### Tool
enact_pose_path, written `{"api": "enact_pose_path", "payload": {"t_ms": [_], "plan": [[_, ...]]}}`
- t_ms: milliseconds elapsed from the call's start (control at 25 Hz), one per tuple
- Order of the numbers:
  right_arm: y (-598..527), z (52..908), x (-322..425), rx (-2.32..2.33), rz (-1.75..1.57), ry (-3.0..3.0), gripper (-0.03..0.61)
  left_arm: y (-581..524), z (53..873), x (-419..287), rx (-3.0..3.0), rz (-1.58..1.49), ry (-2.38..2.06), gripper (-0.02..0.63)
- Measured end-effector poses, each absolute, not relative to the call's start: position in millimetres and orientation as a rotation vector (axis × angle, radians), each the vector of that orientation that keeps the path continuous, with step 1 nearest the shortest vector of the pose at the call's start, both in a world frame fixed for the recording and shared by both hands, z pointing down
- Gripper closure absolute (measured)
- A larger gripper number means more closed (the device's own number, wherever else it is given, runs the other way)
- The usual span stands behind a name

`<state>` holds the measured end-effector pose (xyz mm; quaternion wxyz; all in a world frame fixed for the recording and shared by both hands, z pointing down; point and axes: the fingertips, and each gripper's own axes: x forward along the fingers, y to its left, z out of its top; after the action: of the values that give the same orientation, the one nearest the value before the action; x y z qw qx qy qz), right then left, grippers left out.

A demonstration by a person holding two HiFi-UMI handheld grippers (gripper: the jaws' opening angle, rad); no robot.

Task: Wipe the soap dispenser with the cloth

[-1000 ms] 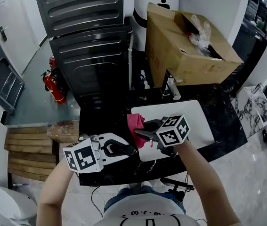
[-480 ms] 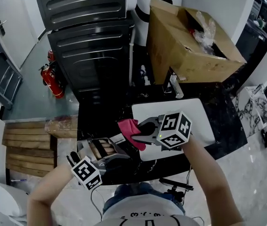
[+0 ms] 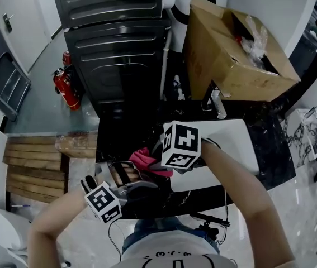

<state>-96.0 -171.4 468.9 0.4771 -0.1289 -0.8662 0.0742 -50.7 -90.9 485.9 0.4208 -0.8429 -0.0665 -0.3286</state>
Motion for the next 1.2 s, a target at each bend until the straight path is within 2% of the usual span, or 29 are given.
{"api": "enact_pose_path", "payload": {"t_ms": [400,640,840,1200], "plan": [[-210,502,-121,-0.224,0.161,-1.948,0.528,-93,481,-53,-2.150,-0.801,-0.132,0.518],[-203,478,-119,-0.338,0.141,-2.078,0.526,-82,491,-51,-2.058,-0.811,-0.196,0.520],[-178,442,-127,-0.507,0.351,-2.154,0.526,-79,495,-54,-2.001,-0.822,-0.230,0.520],[-155,472,-125,-0.648,0.538,-1.893,0.528,-72,511,-63,-1.900,-0.883,-0.311,0.520]]}}
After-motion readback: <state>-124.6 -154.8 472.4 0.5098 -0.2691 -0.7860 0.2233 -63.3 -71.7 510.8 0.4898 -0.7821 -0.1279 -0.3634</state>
